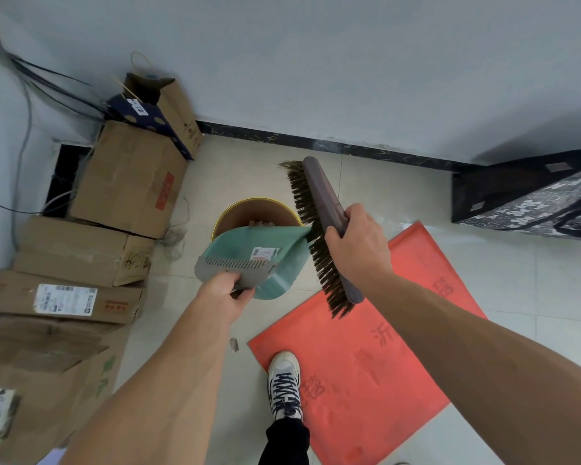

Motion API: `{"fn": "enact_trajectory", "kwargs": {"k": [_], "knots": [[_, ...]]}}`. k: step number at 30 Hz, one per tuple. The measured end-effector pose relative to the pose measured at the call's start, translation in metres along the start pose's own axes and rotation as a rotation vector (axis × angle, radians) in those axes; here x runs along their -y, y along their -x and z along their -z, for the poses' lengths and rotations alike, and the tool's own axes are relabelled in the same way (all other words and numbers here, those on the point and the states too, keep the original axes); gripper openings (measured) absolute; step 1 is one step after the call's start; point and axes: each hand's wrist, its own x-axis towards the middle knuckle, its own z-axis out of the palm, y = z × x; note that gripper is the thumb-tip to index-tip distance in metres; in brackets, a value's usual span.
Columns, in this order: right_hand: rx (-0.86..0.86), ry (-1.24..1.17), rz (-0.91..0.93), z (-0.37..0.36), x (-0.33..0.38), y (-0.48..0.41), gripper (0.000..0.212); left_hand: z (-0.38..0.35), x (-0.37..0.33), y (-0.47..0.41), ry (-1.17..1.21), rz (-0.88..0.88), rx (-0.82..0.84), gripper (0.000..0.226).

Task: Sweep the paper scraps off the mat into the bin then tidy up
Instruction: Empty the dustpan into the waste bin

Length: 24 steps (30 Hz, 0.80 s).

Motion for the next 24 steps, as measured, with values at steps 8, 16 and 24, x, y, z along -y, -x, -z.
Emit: {"fn": "enact_trajectory", "kwargs": {"k": [8,16,24], "knots": [[0.012,0.006,0.027,0.006,0.004,0.011,0.017,0.006,0.006,0.007,-0.208,-0.190,-0.180,0.017],[0.038,0.069,0.048,0.026,-0.003,0.038,0.015,0.001,-0.002,0.044,-0.835,-0.483,-0.331,0.022],[-0.036,0.030,0.038,0.098,-0.010,0.086,0.013,0.030,-0.014,0.135,-0.815,-0.551,-0.161,0.010]]}}
